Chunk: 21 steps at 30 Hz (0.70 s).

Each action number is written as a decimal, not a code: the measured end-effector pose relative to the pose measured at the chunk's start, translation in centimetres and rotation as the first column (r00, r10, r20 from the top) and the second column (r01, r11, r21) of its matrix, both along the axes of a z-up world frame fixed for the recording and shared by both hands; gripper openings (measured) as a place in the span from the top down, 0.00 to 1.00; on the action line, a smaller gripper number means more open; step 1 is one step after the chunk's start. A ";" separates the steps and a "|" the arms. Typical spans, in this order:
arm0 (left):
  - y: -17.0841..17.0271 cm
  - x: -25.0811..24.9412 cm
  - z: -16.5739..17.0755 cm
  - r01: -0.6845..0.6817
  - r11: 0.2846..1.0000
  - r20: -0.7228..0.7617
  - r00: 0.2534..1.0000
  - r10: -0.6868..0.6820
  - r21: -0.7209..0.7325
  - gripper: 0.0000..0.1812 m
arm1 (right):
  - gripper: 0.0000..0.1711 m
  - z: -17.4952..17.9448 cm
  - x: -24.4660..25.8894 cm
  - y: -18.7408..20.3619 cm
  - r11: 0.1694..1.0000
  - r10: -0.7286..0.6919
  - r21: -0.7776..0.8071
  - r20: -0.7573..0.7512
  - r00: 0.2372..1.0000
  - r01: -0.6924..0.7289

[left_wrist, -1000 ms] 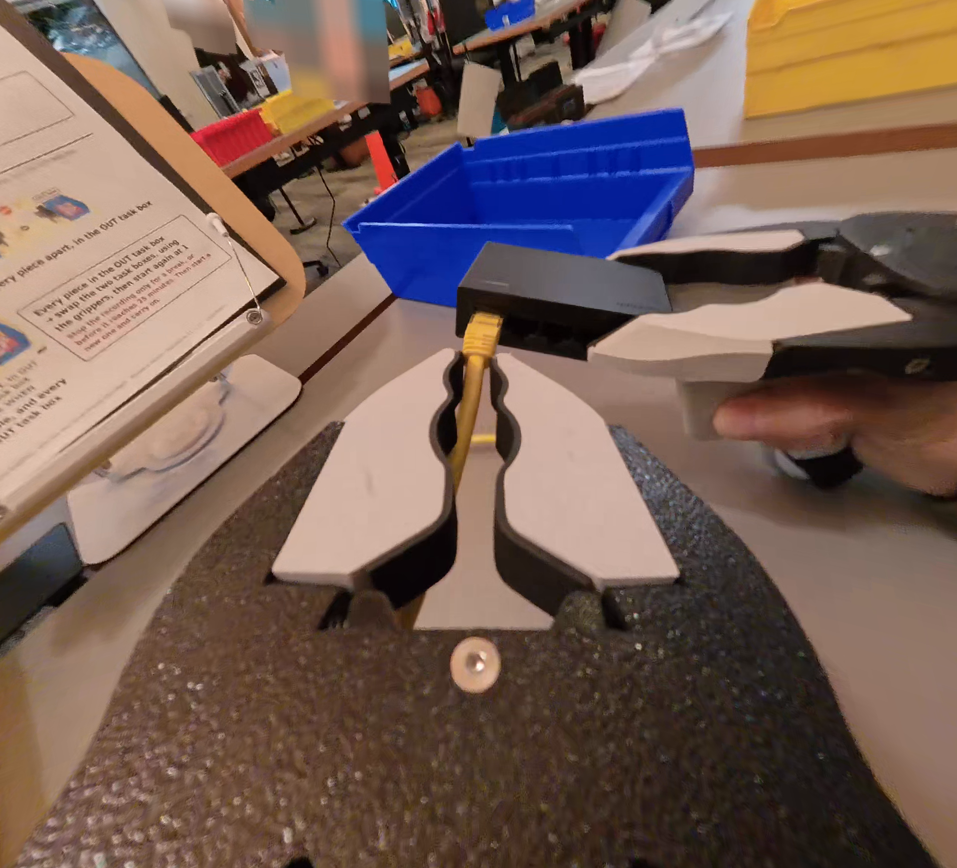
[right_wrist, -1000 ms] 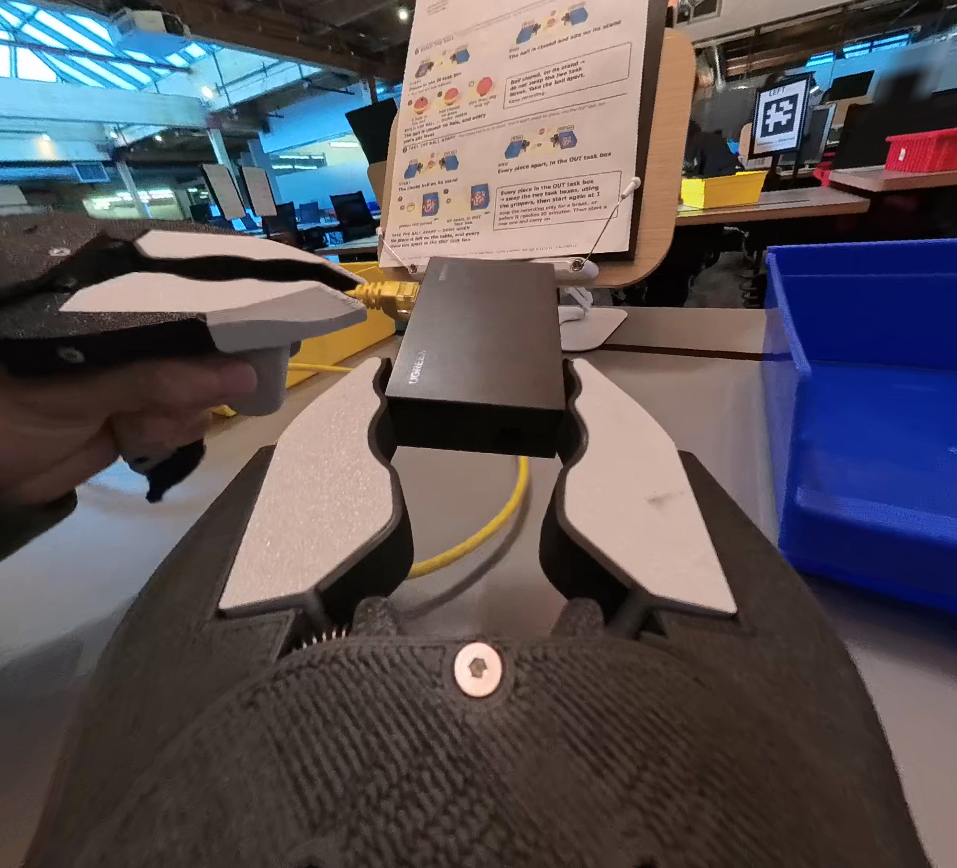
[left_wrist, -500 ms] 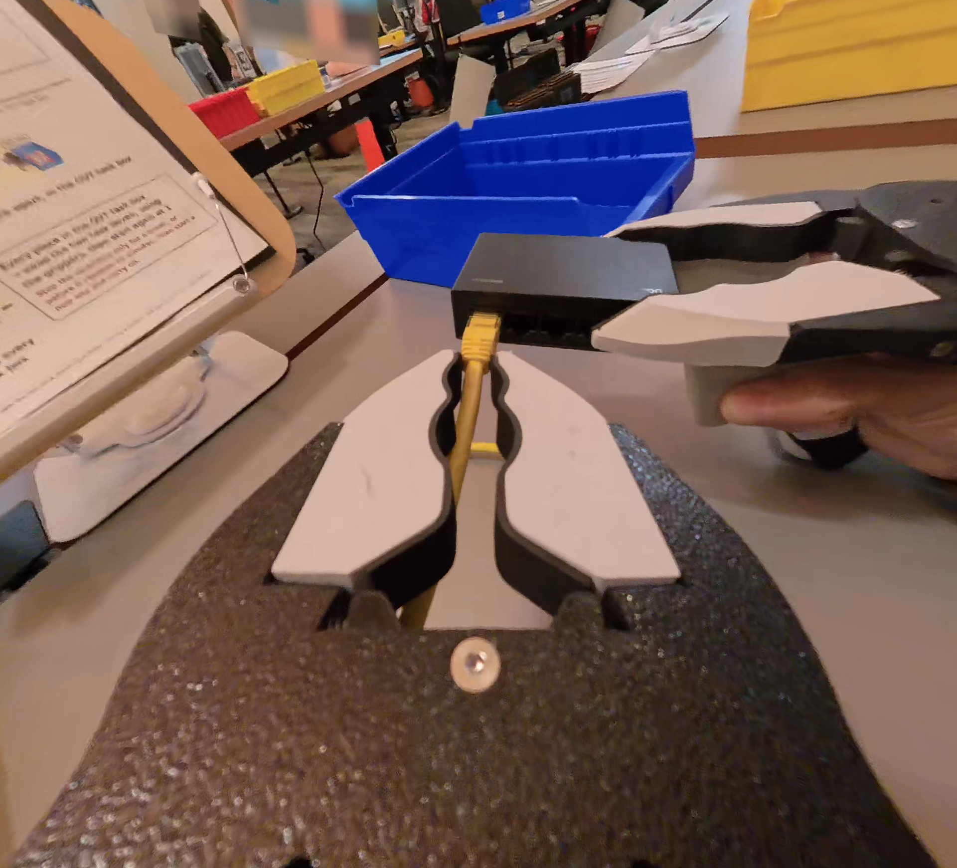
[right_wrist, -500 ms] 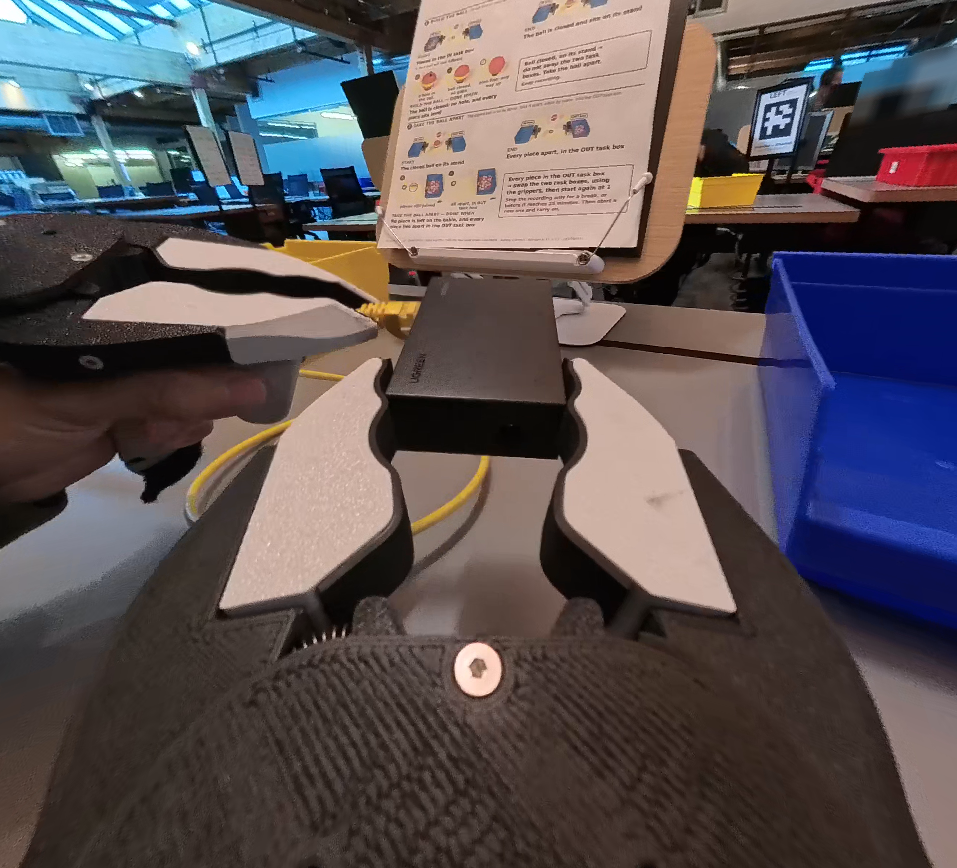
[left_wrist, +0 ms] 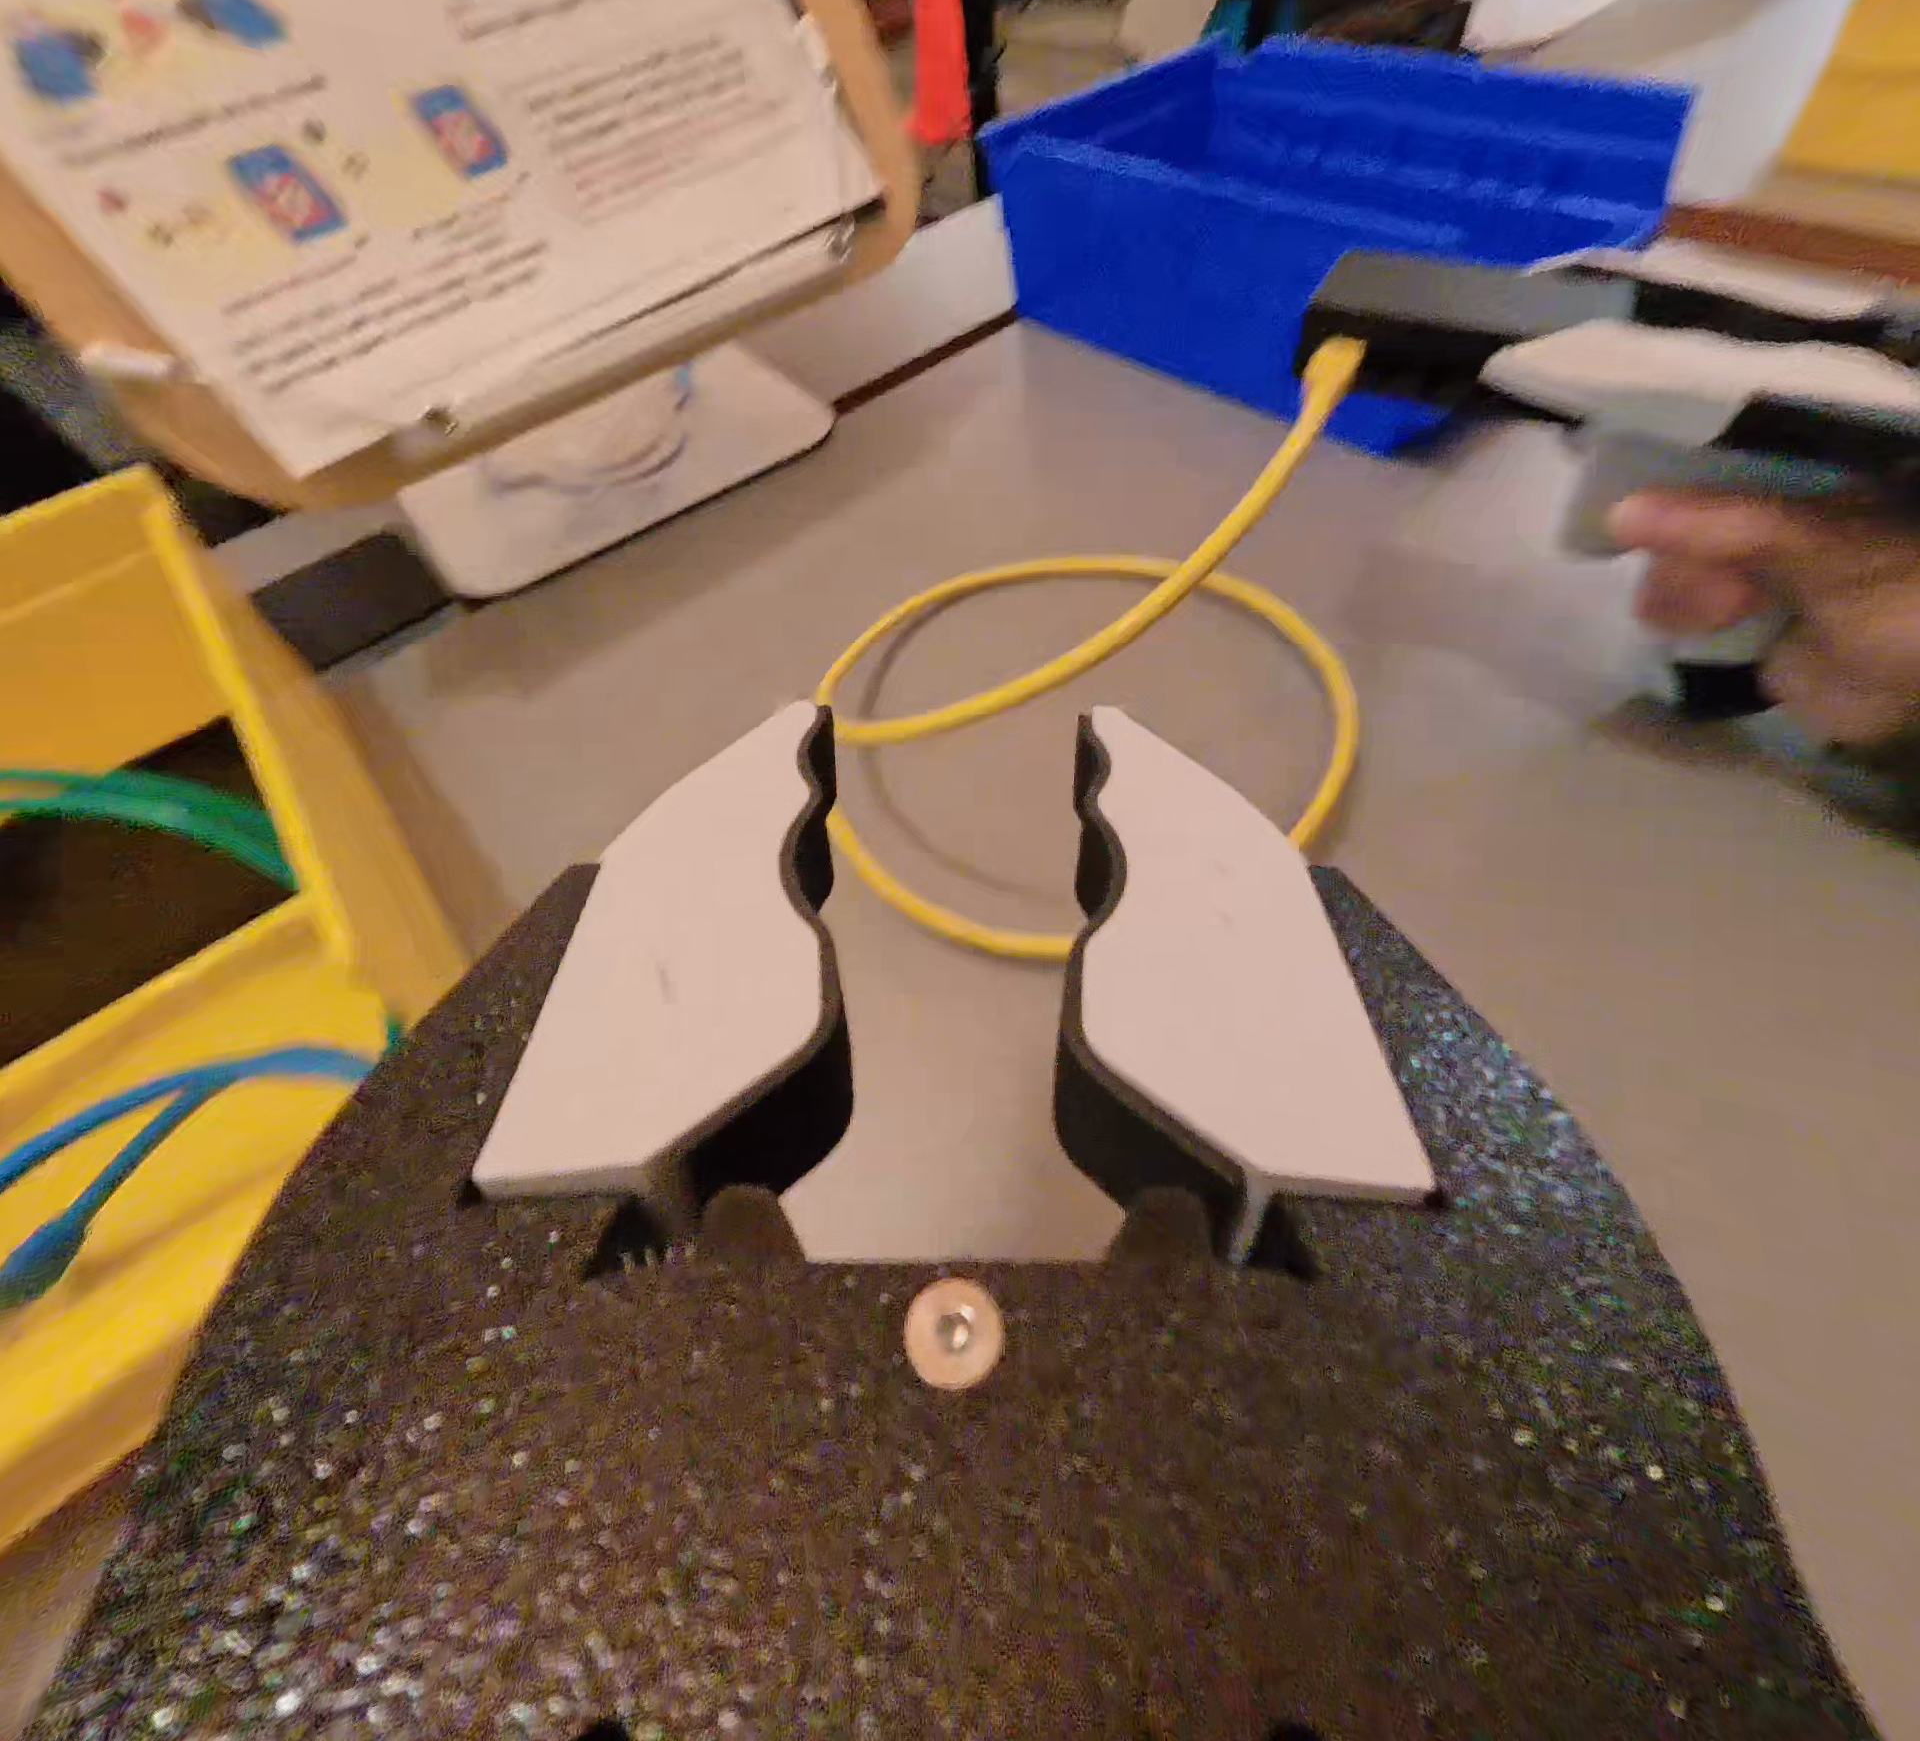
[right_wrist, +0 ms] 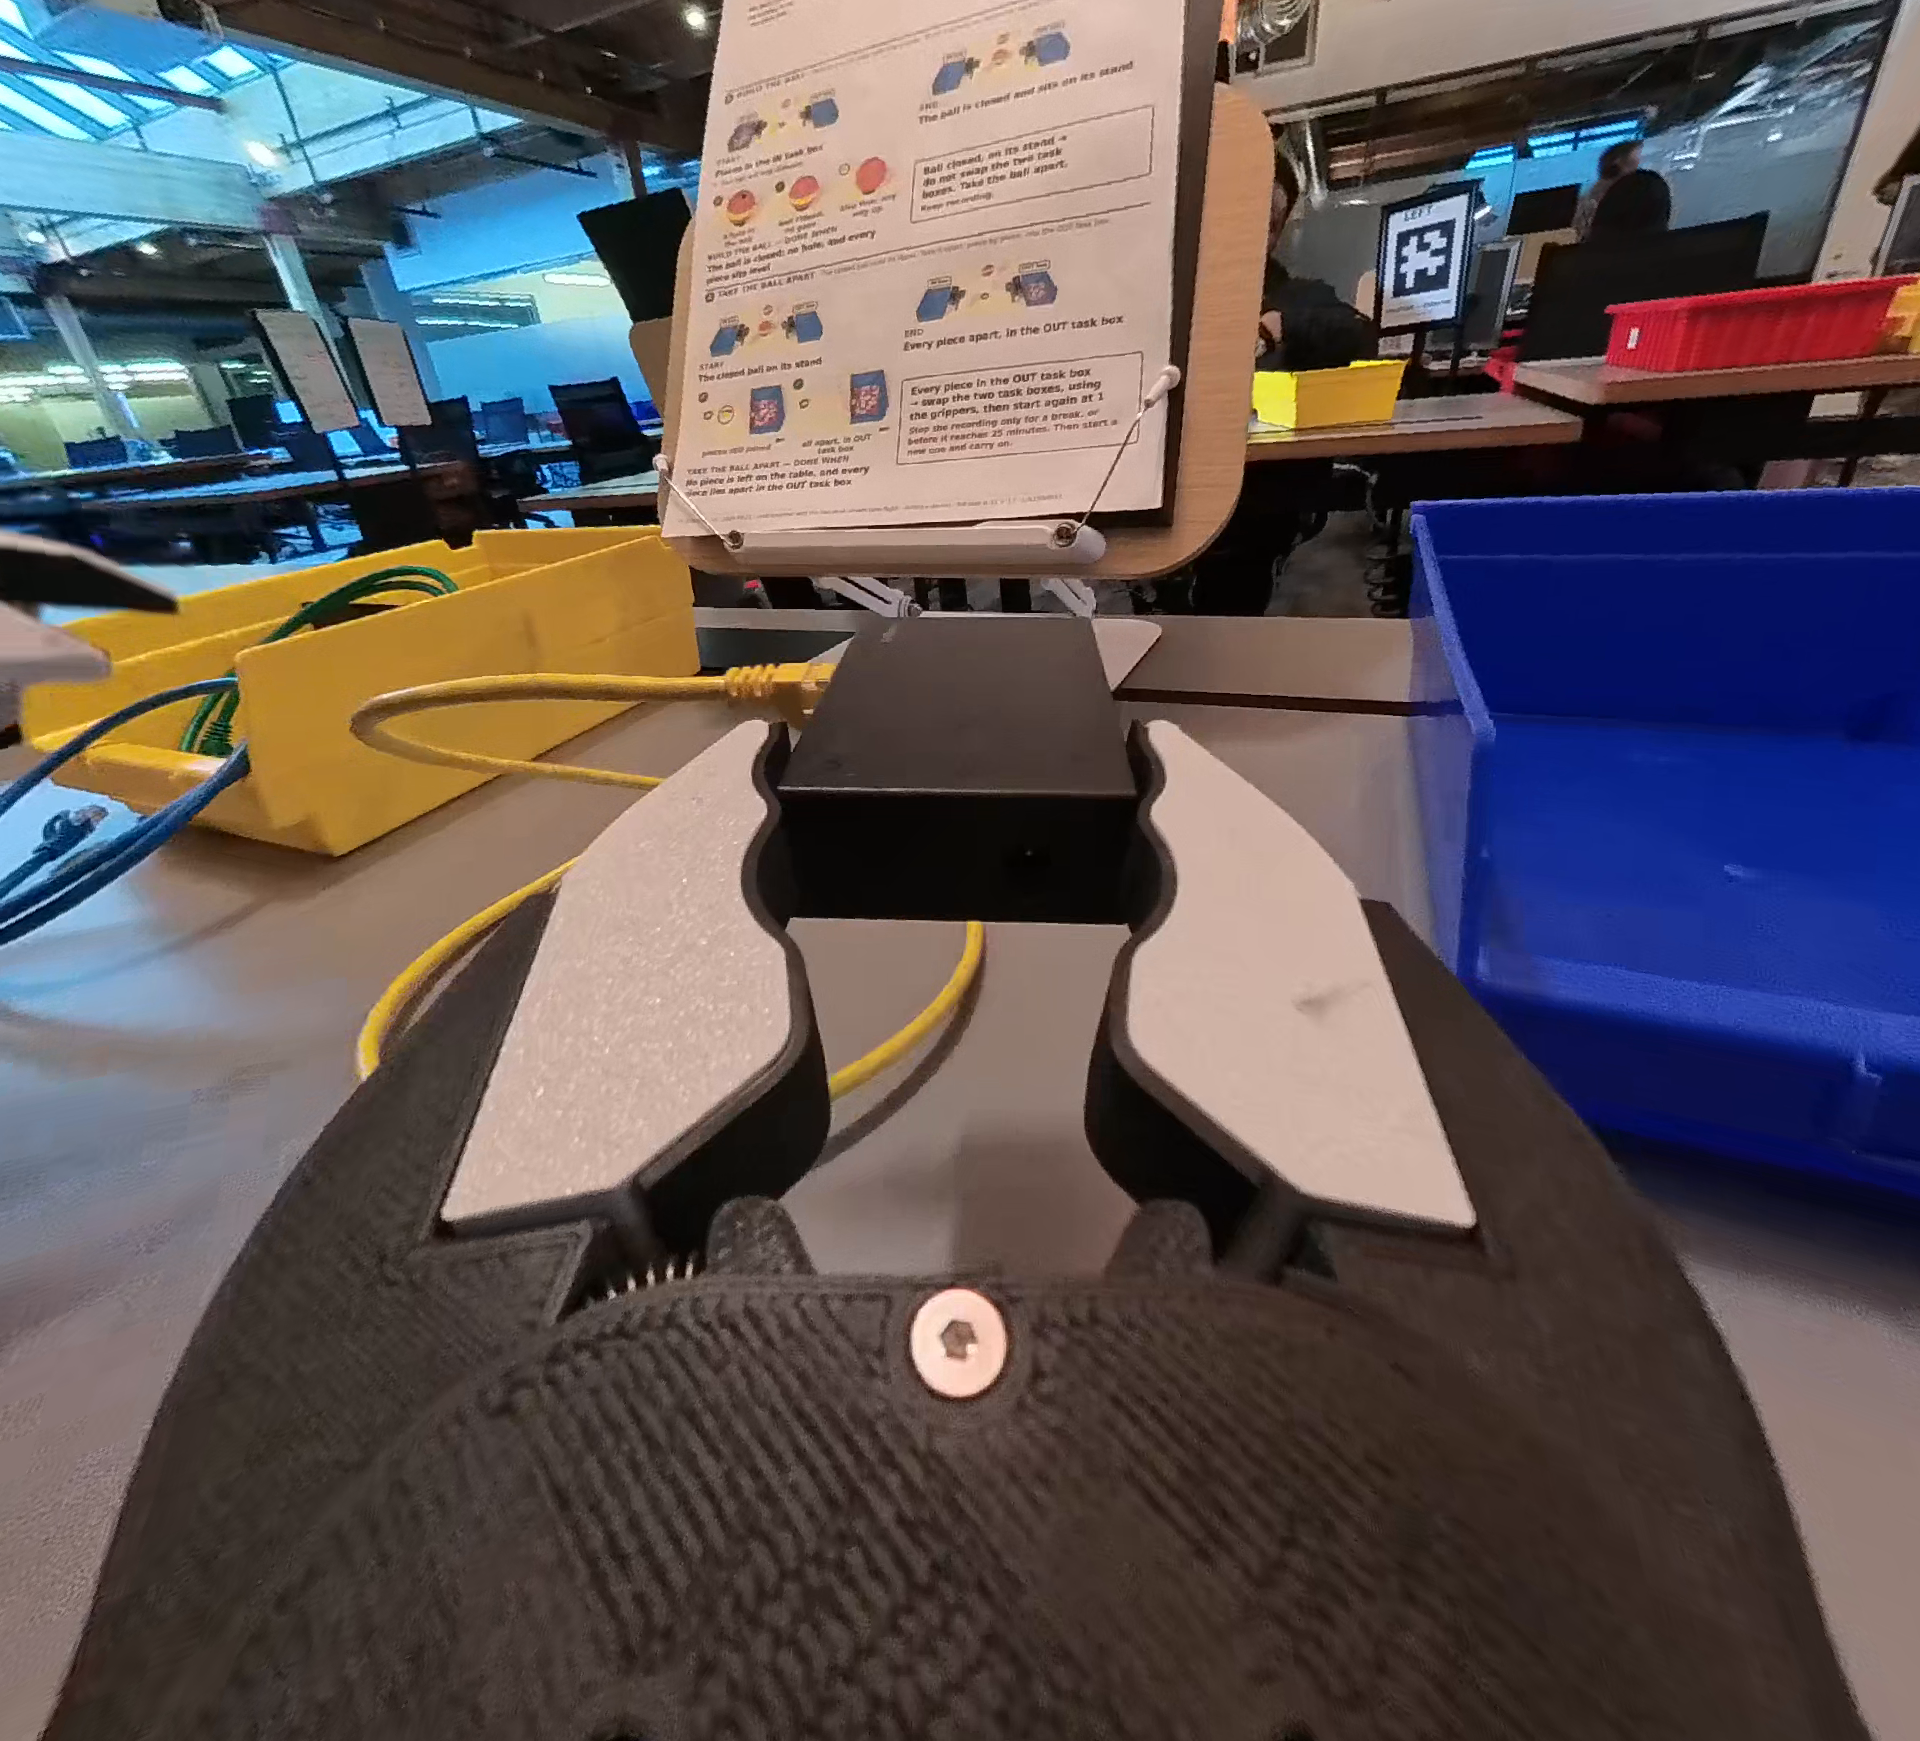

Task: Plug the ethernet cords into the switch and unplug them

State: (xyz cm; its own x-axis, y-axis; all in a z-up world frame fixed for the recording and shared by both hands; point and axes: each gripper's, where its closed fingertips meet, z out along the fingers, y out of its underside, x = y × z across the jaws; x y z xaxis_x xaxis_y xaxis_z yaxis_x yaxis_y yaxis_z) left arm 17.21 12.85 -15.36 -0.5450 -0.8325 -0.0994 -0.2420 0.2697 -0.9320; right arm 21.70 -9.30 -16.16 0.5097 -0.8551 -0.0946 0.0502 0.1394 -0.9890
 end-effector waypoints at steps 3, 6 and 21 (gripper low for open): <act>6.4 -0.4 -4.5 -0.151 0.973 -0.142 0.974 0.177 0.175 0.74 | 0.64 -0.1 -0.2 0.7 0.999 0.028 -0.035 0.003 1.000 -0.028; 10.7 -0.8 -8.3 -0.253 0.928 -0.241 0.916 0.320 0.272 0.73 | 0.64 -0.2 -0.3 0.9 0.998 0.027 -0.059 0.010 1.000 -0.027; 7.9 -3.1 3.0 -0.214 0.930 0.276 0.952 0.130 0.298 0.97 | 0.64 0.2 -0.2 0.1 1.000 0.019 0.001 0.017 1.000 -0.019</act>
